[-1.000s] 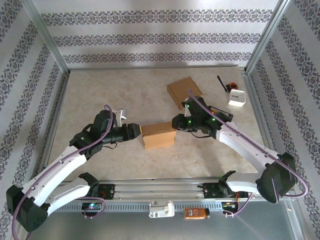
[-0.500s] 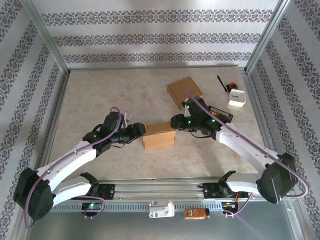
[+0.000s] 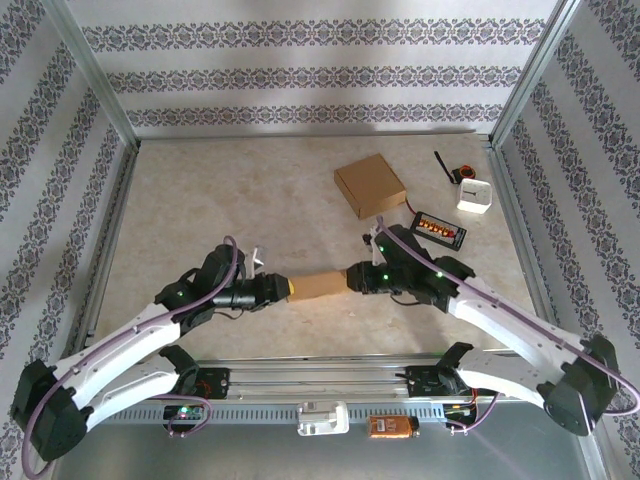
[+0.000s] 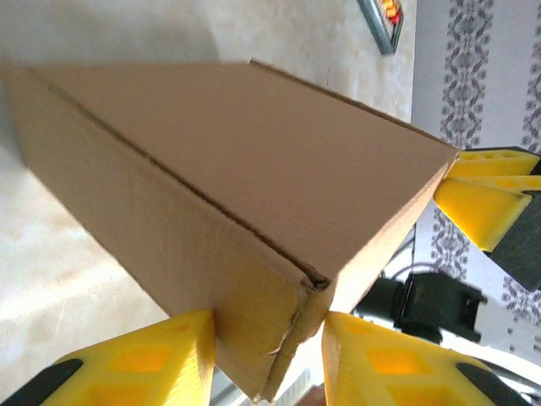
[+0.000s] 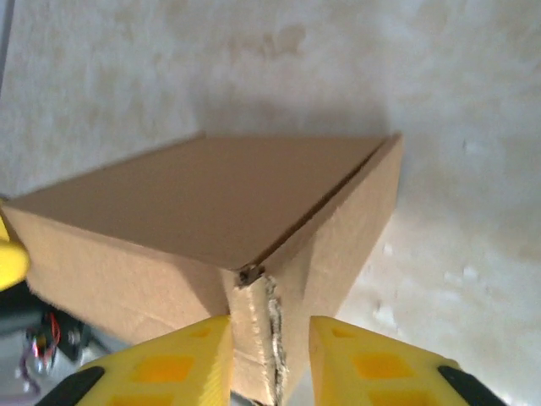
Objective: Fold the paper box
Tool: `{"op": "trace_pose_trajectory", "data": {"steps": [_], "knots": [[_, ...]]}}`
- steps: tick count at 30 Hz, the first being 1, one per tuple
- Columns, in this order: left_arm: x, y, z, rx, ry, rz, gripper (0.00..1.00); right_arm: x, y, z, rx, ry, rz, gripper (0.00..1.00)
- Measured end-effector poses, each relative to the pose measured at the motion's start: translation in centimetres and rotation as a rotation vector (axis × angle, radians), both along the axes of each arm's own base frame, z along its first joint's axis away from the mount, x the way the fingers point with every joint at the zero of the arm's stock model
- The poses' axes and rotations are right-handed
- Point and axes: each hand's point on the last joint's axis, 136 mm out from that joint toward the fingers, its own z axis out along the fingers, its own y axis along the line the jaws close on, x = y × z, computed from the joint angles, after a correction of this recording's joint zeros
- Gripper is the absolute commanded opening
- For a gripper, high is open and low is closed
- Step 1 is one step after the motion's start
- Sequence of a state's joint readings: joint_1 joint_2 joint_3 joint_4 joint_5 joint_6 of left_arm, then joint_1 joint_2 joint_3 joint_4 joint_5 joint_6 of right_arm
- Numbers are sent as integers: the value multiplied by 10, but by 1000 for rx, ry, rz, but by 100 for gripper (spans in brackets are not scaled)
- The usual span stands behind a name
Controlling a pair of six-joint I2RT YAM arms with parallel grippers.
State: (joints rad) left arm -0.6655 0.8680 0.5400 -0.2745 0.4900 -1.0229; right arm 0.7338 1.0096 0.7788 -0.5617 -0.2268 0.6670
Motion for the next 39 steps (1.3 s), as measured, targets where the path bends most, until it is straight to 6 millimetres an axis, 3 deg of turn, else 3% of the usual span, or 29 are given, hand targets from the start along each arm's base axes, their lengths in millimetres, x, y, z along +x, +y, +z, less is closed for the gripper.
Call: {"op": "trace_pose_trajectory", "data": {"steps": [6,14,20,27,33,36,39], "knots": [[-19,14,-27,87,73,11,54,-29,-22,-18,-43,67,-4,43],[-27,7,-30,98,65,-7,71,-30,-34,-31,-69,58,-49,67],[-36,5,-59,152,92,-18,79,-36,-37,-60,-53,98,-83,79],[-33,-1,-74,223,53,-84,81,-36,-20,-76,57,151,-123,74],[-10,3,-48,315,-86,-72,82,-29,-2,-82,116,171,-152,73],[1,6,-41,364,-142,-64,82,-24,3,-89,109,177,-166,66],[5,5,-54,409,-130,-83,76,-20,9,-98,98,193,-181,57]]}}
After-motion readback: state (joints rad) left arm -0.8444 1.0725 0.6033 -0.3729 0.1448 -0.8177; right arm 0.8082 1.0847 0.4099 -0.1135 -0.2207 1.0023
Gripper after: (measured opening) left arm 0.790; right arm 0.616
